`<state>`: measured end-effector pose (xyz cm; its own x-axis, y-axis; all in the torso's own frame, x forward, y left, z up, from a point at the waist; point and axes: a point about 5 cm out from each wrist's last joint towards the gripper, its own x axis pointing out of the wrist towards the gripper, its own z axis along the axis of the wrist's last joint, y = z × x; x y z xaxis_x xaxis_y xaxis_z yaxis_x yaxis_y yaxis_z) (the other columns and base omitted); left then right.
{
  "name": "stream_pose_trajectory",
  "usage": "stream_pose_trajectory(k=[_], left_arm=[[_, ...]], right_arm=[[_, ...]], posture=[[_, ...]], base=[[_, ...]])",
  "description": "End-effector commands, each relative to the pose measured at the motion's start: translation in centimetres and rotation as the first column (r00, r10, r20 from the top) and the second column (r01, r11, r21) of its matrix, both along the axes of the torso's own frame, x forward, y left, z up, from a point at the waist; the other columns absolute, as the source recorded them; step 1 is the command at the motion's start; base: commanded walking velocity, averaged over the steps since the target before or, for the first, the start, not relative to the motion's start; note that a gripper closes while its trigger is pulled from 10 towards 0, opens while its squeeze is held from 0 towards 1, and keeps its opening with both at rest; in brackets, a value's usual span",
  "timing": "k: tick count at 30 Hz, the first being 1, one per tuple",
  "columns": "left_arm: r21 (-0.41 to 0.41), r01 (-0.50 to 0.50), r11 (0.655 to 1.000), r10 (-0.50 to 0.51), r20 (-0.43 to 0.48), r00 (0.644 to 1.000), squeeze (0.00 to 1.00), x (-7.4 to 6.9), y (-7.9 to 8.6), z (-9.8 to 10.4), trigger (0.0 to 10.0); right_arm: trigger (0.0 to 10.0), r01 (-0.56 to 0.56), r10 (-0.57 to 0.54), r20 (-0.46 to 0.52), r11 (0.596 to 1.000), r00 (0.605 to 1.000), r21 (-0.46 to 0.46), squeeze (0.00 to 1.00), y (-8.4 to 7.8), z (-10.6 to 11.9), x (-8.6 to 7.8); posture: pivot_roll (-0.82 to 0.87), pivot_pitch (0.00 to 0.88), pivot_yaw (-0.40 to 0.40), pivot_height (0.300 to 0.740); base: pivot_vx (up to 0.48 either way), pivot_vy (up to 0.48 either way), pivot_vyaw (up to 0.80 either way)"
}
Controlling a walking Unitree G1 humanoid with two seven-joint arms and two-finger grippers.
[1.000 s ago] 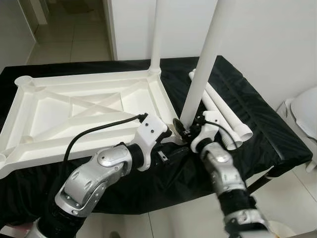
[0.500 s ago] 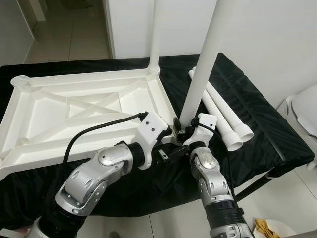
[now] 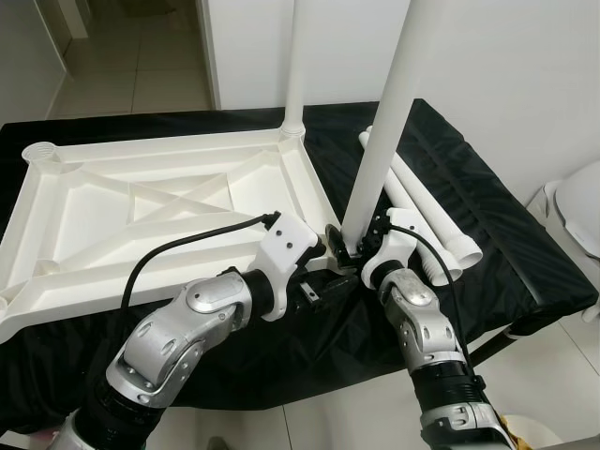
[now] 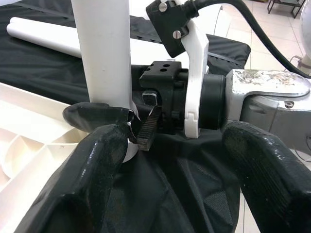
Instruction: Building children table
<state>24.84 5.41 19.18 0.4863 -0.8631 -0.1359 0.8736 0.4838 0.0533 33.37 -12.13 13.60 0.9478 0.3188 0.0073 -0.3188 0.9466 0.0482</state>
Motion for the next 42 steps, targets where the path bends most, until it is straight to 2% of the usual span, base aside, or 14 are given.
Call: stream_pose_trajectory(k=[1,6,8,10,13,22,23,24,25,26,27,37,39,42], left_arm=[[0.006,0.053,0.999,-0.053,-0.01,0.999,0.0,-0.2,-0.2,-0.1,10.0],[0.013,0.054,0.998,-0.054,-0.013,0.998,0.0,-0.3,-0.1,-0.2,10.0],[0.016,0.056,0.998,-0.056,-0.013,0.998,0.0,-0.3,-0.1,-0.2,10.0],[0.016,0.056,0.998,-0.056,-0.013,0.998,0.0,-0.3,-0.1,-0.2,10.0],[0.021,0.056,0.998,-0.056,-0.008,0.998,0.0,-0.3,0.0,-0.1,10.0],[0.023,0.051,0.998,-0.051,-0.004,0.999,0.0,-0.3,0.1,0.0,10.0],[0.023,0.049,0.999,-0.049,-0.004,0.999,0.0,-0.3,0.1,0.0,10.0],[0.023,0.049,0.999,-0.049,-0.004,0.999,0.0,-0.3,0.1,0.0,10.0],[0.024,0.049,0.999,-0.048,-0.004,0.999,0.0,-0.3,0.1,0.0,10.0],[0.024,0.048,0.999,-0.048,-0.005,0.999,0.0,-0.3,0.1,0.0,10.0],[0.023,0.048,0.999,-0.048,-0.005,0.999,0.0,-0.3,0.1,0.0,10.0],[0.02,0.054,0.998,-0.054,-0.007,0.999,0.0,-0.3,0.1,0.0,10.0],[0.02,0.055,0.998,-0.055,-0.007,0.998,0.0,-0.3,0.1,0.0,10.0],[0.02,0.056,0.998,-0.056,-0.007,0.998,0.0,-0.3,0.0,0.0,10.0]], right_arm=[[10.0,-0.048,0.048,0.002,0.999,0.999,-0.012,0.0,-0.1,0.0,0.3],[10.0,-0.137,0.137,-0.001,0.99,0.991,-0.042,0.0,-0.4,-0.1,0.9],[10.0,-0.223,0.224,0.005,0.973,0.975,-0.063,0.0,-0.3,-0.1,1.1],[10.0,-0.223,0.224,0.005,0.973,0.975,-0.063,0.0,-0.3,-0.1,1.1],[10.0,-0.343,0.348,0.012,0.929,0.937,-0.142,0.0,-0.6,0.1,1.6],[10.0,-0.409,0.416,-0.024,0.879,0.909,-0.245,0.0,-1.7,-0.2,2.3],[9.5,-0.408,0.416,-0.028,0.876,0.909,-0.258,0.0,-1.9,-0.2,2.4],[9.5,-0.408,0.416,-0.028,0.876,0.909,-0.258,0.0,-1.9,-0.2,2.4],[4.5,-0.413,0.419,-0.035,0.871,0.907,-0.266,0.0,-2.1,-0.3,2.4],[1.7,-0.415,0.421,-0.038,0.868,0.906,-0.274,0.0,-2.3,-0.4,2.4],[0.0,-0.416,0.422,-0.04,0.864,0.905,-0.284,0.0,-2.4,-0.5,2.4],[0.0,-0.448,0.464,-0.009,0.851,0.886,-0.275,0.0,-2.2,-0.9,1.7],[0.0,-0.452,0.467,-0.005,0.854,0.884,-0.256,0.0,-2.1,-1.0,1.6],[0.0,-0.422,0.431,0.004,0.887,0.903,-0.187,0.0,-1.8,-1.3,1.4]], posture=[[-0.04,0.037,-0.017,0.74],[-0.04,0.036,-0.013,0.74],[-0.03,0.036,-0.012,0.74],[-0.03,0.036,-0.012,0.74],[-0.03,0.034,-0.01,0.74],[-0.02,0.032,-0.01,0.74],[-0.01,0.031,-0.01,0.74],[-0.01,0.031,-0.01,0.74],[-0.01,0.032,-0.009,0.74],[-0.01,0.033,-0.01,0.74],[-0.01,0.033,-0.009,0.74],[-0.02,0.034,-0.006,0.74],[-0.02,0.034,-0.007,0.74],[-0.02,0.035,-0.008,0.74]], base=[[0.0,0.0,0.0],[0.0,0.0,0.0],[0.0,0.0,0.0],[0.0,0.0,0.0],[0.0,0.0,0.0],[0.0,0.0,0.0],[0.0,0.0,0.0],[0.0,0.0,0.0],[0.0,0.0,0.0],[0.0,0.0,0.0],[0.0,0.0,0.0],[0.0,0.0,0.0],[0.0,0.0,0.0],[0.0,0.0,0.0]])
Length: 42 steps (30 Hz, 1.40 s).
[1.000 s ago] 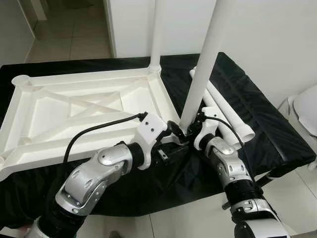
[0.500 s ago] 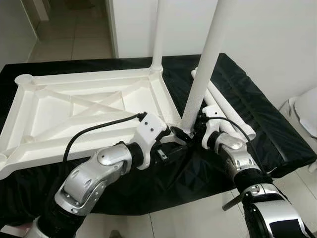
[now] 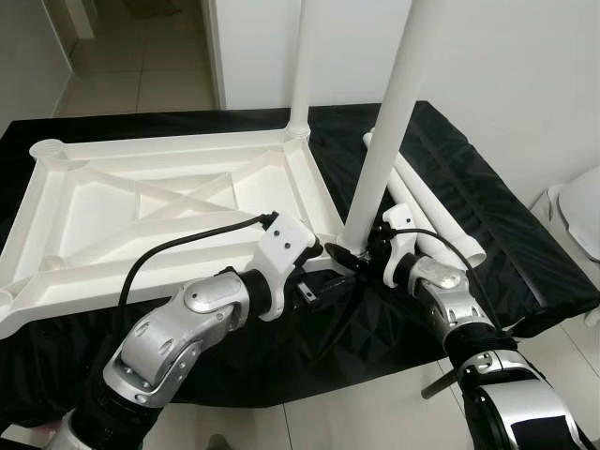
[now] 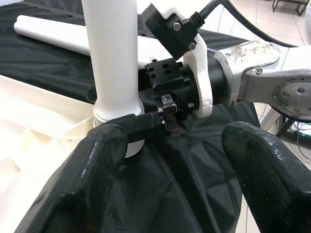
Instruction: Building children table
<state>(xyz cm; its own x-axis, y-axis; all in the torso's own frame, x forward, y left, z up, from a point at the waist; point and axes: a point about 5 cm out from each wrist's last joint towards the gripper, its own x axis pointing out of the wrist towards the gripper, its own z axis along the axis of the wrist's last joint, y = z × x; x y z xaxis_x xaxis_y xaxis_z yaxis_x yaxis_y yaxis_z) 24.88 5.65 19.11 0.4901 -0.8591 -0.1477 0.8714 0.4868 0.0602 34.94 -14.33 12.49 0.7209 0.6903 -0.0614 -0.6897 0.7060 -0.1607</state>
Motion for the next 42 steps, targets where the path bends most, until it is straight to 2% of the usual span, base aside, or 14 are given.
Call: stream_pose_trajectory(k=[1,9,11,15,17,24,32,35,36,38,39,40,41,42], left_arm=[[0.006,0.06,0.998,-0.06,-0.008,0.998,0.0,-0.4,-0.2,0.1,10.0],[0.003,0.064,0.998,-0.064,-0.012,0.998,0.0,-0.4,-0.3,0.0,10.0],[0.0,0.069,0.998,-0.069,-0.011,0.998,0.0,-0.4,-0.5,0.0,10.0],[-0.001,0.07,0.998,-0.07,-0.011,0.997,0.0,-0.4,-0.6,0.0,10.0],[-0.003,0.074,0.997,-0.074,-0.011,0.997,0.0,-0.5,-0.7,-0.1,10.0],[-0.006,0.076,0.997,-0.076,-0.01,0.997,0.0,-0.5,-0.8,-0.1,10.0],[-0.006,0.077,0.997,-0.078,-0.011,0.997,0.0,-0.6,-0.9,-0.2,10.0],[-0.005,0.075,0.997,-0.075,-0.011,0.997,0.0,-0.6,-0.8,-0.2,10.0],[-0.005,0.074,0.997,-0.074,-0.011,0.997,0.0,-0.6,-0.8,-0.2,10.0],[-0.005,0.074,0.997,-0.074,-0.011,0.997,0.0,-0.6,-0.8,-0.2,10.0],[-0.004,0.073,0.997,-0.073,-0.011,0.997,0.0,-0.6,-0.8,-0.3,10.0],[-0.004,0.073,0.997,-0.073,-0.011,0.997,0.0,-0.6,-0.8,-0.3,10.0],[-0.004,0.072,0.997,-0.073,-0.011,0.997,0.0,-0.6,-0.8,-0.3,10.0],[-0.003,0.072,0.997,-0.072,-0.012,0.997,0.0,-0.6,-0.8,-0.3,10.0]], right_arm=[[0.0,0.029,-0.028,-0.023,0.998,0.999,0.047,0.0,0.4,-0.3,-0.2],[0.0,0.26,-0.248,-0.085,0.95,0.965,0.176,0.0,1.4,-0.6,-0.2],[0.0,0.387,-0.363,-0.151,0.902,0.92,0.19,0.0,2.0,-1.2,-0.3],[0.0,0.406,-0.38,-0.157,0.894,0.911,0.191,0.0,2.1,-1.3,-0.3],[0.0,0.523,-0.496,-0.176,0.834,0.85,0.177,0.0,2.8,-1.7,-0.5],[0.0,0.684,-0.643,-0.243,0.712,0.726,0.161,0.0,4.8,-2.4,-1.6],[0.0,0.7,-0.664,-0.232,0.698,0.711,0.149,0.0,5.1,-2.3,-1.8],[0.0,0.726,-0.699,-0.198,0.675,0.687,0.135,0.0,3.9,-1.9,-1.6],[8.6,0.737,-0.709,-0.204,0.661,0.675,0.138,0.0,3.4,-1.8,-1.5],[8.6,0.737,-0.709,-0.204,0.661,0.675,0.138,0.0,3.4,-1.8,-1.5],[10.0,0.747,-0.722,-0.196,0.651,0.664,0.134,0.0,3.1,-1.7,-1.5],[10.0,0.747,-0.722,-0.196,0.651,0.664,0.134,0.0,3.1,-1.7,-1.5],[10.0,0.745,-0.724,-0.177,0.651,0.667,0.145,1.0,2.7,-1.4,-1.4],[10.0,0.733,-0.718,-0.145,0.662,0.68,0.159,1.0,2.4,-1.1,-1.4]], posture=[[-0.02,0.035,-0.009,0.74],[-0.03,0.037,-0.014,0.74],[-0.04,0.034,-0.019,0.74],[-0.04,0.029,-0.023,0.74],[-0.04,0.024,-0.028,0.74],[-0.03,0.014,-0.037,0.74],[-0.03,0.009,-0.04,0.74],[-0.03,0.003,-0.044,0.74],[-0.03,0.002,-0.045,0.74],[-0.03,0.002,-0.045,0.74],[-0.03,0.0,-0.045,0.74],[-0.03,0.0,-0.045,0.74],[-0.03,0.0,-0.046,0.74],[-0.02,0.0,-0.046,0.74]], base=[[0.0,0.0,0.0],[0.0,0.0,0.0],[0.0,0.0,0.0],[0.0,0.0,0.0],[0.0,0.0,0.0],[0.0,0.0,0.0],[0.0,0.0,0.0],[0.0,0.0,0.0],[0.0,0.0,0.0],[0.0,0.0,0.0],[0.0,0.0,0.0],[0.0,0.0,0.0],[0.0,0.0,0.0],[0.0,0.0,0.0]])
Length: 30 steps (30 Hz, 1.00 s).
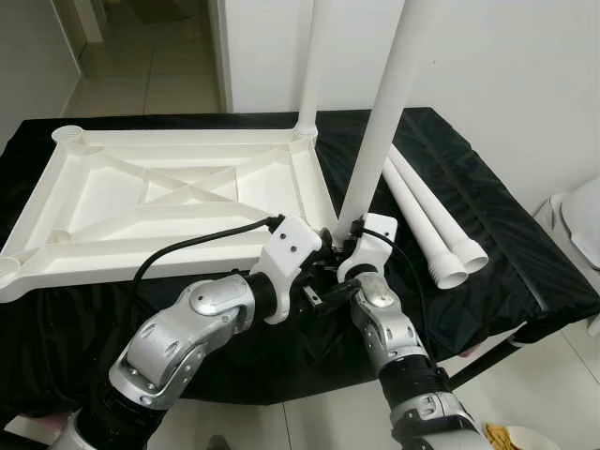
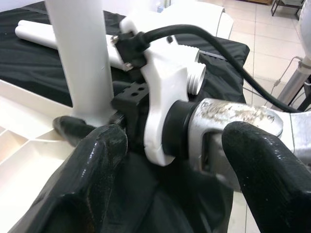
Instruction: Building children table
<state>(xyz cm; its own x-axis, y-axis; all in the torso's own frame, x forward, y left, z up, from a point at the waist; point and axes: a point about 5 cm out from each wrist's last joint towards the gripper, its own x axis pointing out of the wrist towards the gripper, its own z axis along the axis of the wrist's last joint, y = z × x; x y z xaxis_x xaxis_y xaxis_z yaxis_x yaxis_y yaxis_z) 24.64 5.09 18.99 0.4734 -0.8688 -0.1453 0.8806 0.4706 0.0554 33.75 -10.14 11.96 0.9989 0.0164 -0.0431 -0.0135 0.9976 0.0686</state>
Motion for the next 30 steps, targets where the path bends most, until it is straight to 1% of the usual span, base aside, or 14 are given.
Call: stream_pose_trajectory(k=[1,3,5,6,7,8,9,10,17,21,22,26,29,30], left_arm=[[0.002,0.053,0.999,-0.053,-0.009,0.999,0.0,-0.4,-0.2,-0.2,10.0],[0.004,0.053,0.999,-0.053,-0.01,0.999,0.0,-0.4,-0.2,-0.2,10.0],[0.007,0.053,0.999,-0.053,-0.013,0.999,0.0,-0.4,-0.2,-0.4,10.0],[0.007,0.053,0.999,-0.053,-0.013,0.999,0.0,-0.4,-0.2,-0.4,10.0],[0.009,0.053,0.999,-0.053,-0.017,0.998,0.0,-0.4,-0.2,-0.5,10.0],[0.01,0.053,0.999,-0.053,-0.018,0.998,0.0,-0.4,-0.2,-0.5,10.0],[0.01,0.053,0.999,-0.053,-0.018,0.998,0.0,-0.4,-0.2,-0.5,10.0],[0.012,0.051,0.999,-0.051,-0.018,0.999,0.0,-0.3,-0.2,-0.6,10.0],[0.016,0.047,0.999,-0.047,-0.016,0.999,0.0,-0.2,-0.1,-0.5,10.0],[0.018,0.04,0.999,-0.04,-0.013,0.999,0.0,-0.1,0.1,-0.4,10.0],[0.018,0.04,0.999,-0.04,-0.013,0.999,0.0,-0.1,0.1,-0.4,10.0],[0.019,0.036,0.999,-0.036,-0.007,0.999,0.0,0.0,0.2,-0.2,10.0],[0.019,0.033,0.999,-0.033,-0.005,0.999,0.0,0.1,0.3,-0.2,10.0],[0.02,0.032,0.999,-0.032,-0.002,0.999,0.0,0.2,0.3,-0.1,10.0]], right_arm=[[10.0,0.052,-0.052,0.012,0.999,0.999,0.001,1.0,-2.1,-0.2,-0.1],[10.0,0.033,-0.034,0.045,0.999,0.998,0.008,1.0,-2.4,0.3,-0.1],[10.0,-0.051,0.05,0.065,0.999,0.997,0.0,0.98,-2.4,0.6,0.2],[10.0,-0.051,0.05,0.065,0.999,0.997,0.0,0.98,-2.4,0.6,0.2],[10.0,-0.124,0.123,0.082,0.992,0.989,0.0,0.0,-2.5,1.0,0.3],[10.0,-0.166,0.165,0.092,0.986,0.982,0.004,0.0,-2.5,1.3,0.3],[10.0,-0.166,0.165,0.092,0.986,0.982,0.004,0.0,-2.5,1.3,0.3],[10.0,-0.234,0.234,0.111,0.972,0.966,-0.009,0.0,-2.5,1.7,0.4],[10.0,-0.345,0.349,0.13,0.937,0.928,-0.051,0.0,-2.7,2.6,0.5],[10.0,-0.51,0.527,0.152,0.849,0.836,-0.14,0.0,-3.6,3.9,0.8],[10.0,-0.51,0.527,0.152,0.849,0.836,-0.14,0.0,-3.6,3.9,0.8],[10.0,-0.552,0.576,0.142,0.815,0.805,-0.174,0.0,-4.3,4.4,1.6],[10.0,-0.562,0.587,0.136,0.807,0.798,-0.181,0.0,-4.5,4.5,1.9],[10.0,-0.578,0.603,0.116,0.794,0.79,-0.19,0.0,-4.7,4.5,2.2]], posture=[[-0.02,0.0,-0.046,0.74],[-0.03,0.0,-0.045,0.74],[-0.03,0.0,-0.041,0.74],[-0.03,0.0,-0.041,0.74],[-0.03,0.0,-0.041,0.74],[-0.03,0.0,-0.039,0.74],[-0.03,0.0,-0.039,0.74],[-0.03,0.0,-0.038,0.74],[-0.03,0.004,-0.039,0.74],[-0.03,0.013,-0.033,0.74],[-0.03,0.013,-0.033,0.74],[-0.03,0.02,-0.025,0.74],[-0.03,0.02,-0.023,0.74],[-0.02,0.019,-0.024,0.74]], base=[[0.0,0.0,0.0],[0.0,0.0,0.0],[0.0,0.0,0.0],[0.0,0.0,0.0],[0.0,0.0,0.0],[0.0,0.0,0.0],[0.0,0.0,0.0],[0.0,0.0,0.0],[0.0,0.0,0.0],[0.0,0.0,0.0],[0.0,0.0,0.0],[0.0,0.0,0.0],[0.0,0.0,0.0],[0.0,0.0,0.0]])
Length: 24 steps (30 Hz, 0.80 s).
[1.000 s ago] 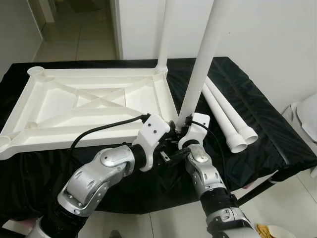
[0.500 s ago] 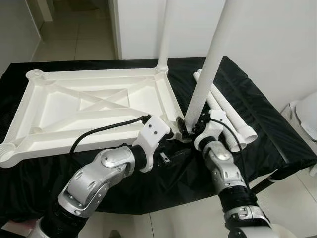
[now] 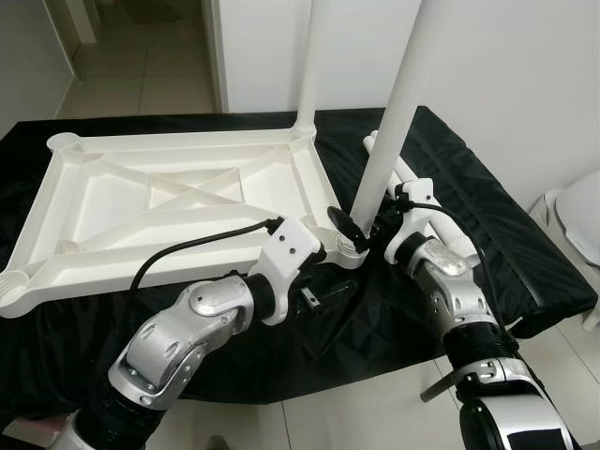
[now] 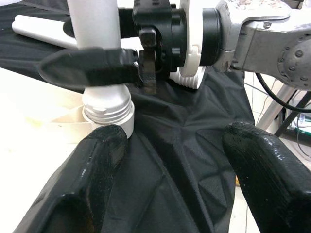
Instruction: Building children table
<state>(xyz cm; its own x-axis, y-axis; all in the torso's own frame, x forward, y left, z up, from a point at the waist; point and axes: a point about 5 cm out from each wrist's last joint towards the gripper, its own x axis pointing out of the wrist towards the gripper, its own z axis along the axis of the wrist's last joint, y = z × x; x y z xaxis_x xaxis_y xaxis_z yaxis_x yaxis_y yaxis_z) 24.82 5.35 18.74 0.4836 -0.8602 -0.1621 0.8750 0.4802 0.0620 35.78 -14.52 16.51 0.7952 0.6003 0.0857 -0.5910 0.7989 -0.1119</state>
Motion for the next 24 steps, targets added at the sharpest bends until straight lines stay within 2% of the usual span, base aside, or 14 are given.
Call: stream_pose_trajectory(k=[1,3,4,6,7,9,10,11,12,13,14,15,16,24], left_arm=[[0.003,0.041,0.999,-0.041,0.002,0.999,0.0,0.0,0.2,0.2,10.0],[0.005,0.036,0.999,-0.036,0.002,0.999,0.0,0.0,0.3,0.3,10.0],[0.006,0.033,0.999,-0.033,0.001,0.999,0.0,0.0,0.4,0.3,10.0],[0.006,0.03,1.0,-0.03,0.001,1.0,0.0,0.0,0.4,0.3,10.0],[0.006,0.028,1.0,-0.028,0.003,1.0,0.0,0.0,0.5,0.3,10.0],[0.006,0.028,1.0,-0.028,0.003,1.0,0.0,0.0,0.5,0.3,10.0],[0.005,0.027,1.0,-0.027,0.005,1.0,0.0,0.0,0.5,0.4,10.0],[0.005,0.027,1.0,-0.027,0.005,1.0,0.0,0.0,0.5,0.4,10.0],[0.004,0.027,1.0,-0.027,0.008,1.0,0.0,0.0,0.5,0.5,10.0],[0.004,0.027,1.0,-0.027,0.008,1.0,0.0,0.0,0.5,0.5,10.0],[0.004,0.027,1.0,-0.027,0.01,1.0,0.0,0.0,0.5,0.5,10.0],[0.004,0.027,1.0,-0.027,0.01,1.0,0.0,0.0,0.5,0.5,10.0],[0.004,0.035,0.999,-0.036,0.011,0.999,0.0,0.0,0.4,0.6,10.0],[0.005,0.044,0.999,-0.044,0.012,0.999,0.0,0.0,0.3,0.6,10.0]], right_arm=[[10.0,-0.037,0.036,-0.028,0.998,0.999,-0.042,0.0,-0.5,-0.4,0.3],[10.0,-0.062,0.058,-0.053,0.995,0.997,-0.074,0.0,-0.7,-0.7,0.4],[8.4,-0.079,0.074,-0.068,0.994,0.995,-0.078,0.0,-0.8,-0.9,0.4],[8.4,-0.092,0.086,-0.077,0.992,0.993,-0.085,0.0,-0.9,-1.1,0.3],[7.9,-0.123,0.114,-0.093,0.988,0.989,-0.092,0.0,-1.0,-1.4,0.1],[7.9,-0.123,0.114,-0.093,0.988,0.989,-0.092,0.0,-1.0,-1.4,0.1],[5.8,-0.138,0.128,-0.094,0.985,0.987,-0.101,0.0,-1.0,-1.6,0.0],[5.8,-0.138,0.128,-0.094,0.985,0.987,-0.101,0.0,-1.0,-1.6,0.0],[4.0,-0.15,0.14,-0.1,0.983,0.985,-0.103,0.0,-1.0,-1.8,-0.1],[4.0,-0.15,0.14,-0.1,0.983,0.985,-0.103,0.0,-1.0,-1.8,-0.1],[1.8,-0.162,0.151,-0.101,0.981,0.983,-0.105,0.0,-1.0,-1.9,-0.1],[1.8,-0.162,0.151,-0.101,0.981,0.983,-0.105,0.0,-1.0,-1.9,-0.1],[0.0,-0.183,0.172,-0.101,0.977,0.98,-0.108,0.0,-1.1,-2.0,-0.1],[0.0,-0.143,0.133,-0.101,0.984,0.986,-0.104,0.0,-1.7,-2.1,0.1]], posture=[[-0.01,0.02,-0.024,0.74],[-0.01,0.021,-0.024,0.74],[-0.01,0.021,-0.024,0.74],[-0.01,0.022,-0.024,0.74],[-0.01,0.023,-0.025,0.74],[-0.01,0.023,-0.025,0.74],[-0.01,0.023,-0.024,0.74],[-0.01,0.023,-0.024,0.74],[-0.01,0.024,-0.024,0.74],[-0.01,0.024,-0.024,0.74],[-0.01,0.023,-0.022,0.74],[-0.01,0.023,-0.022,0.74],[-0.02,0.021,-0.017,0.74],[-0.02,0.022,-0.016,0.74]], base=[[0.0,0.0,0.0],[0.0,0.0,0.0],[0.0,0.0,0.0],[0.0,0.0,0.0],[0.0,0.0,0.0],[0.0,0.0,0.0],[0.0,0.0,0.0],[0.0,0.0,0.0],[0.0,0.0,0.0],[0.0,0.0,0.0],[0.0,0.0,0.0],[0.0,0.0,0.0],[0.0,0.0,0.0],[0.0,0.0,0.0]])
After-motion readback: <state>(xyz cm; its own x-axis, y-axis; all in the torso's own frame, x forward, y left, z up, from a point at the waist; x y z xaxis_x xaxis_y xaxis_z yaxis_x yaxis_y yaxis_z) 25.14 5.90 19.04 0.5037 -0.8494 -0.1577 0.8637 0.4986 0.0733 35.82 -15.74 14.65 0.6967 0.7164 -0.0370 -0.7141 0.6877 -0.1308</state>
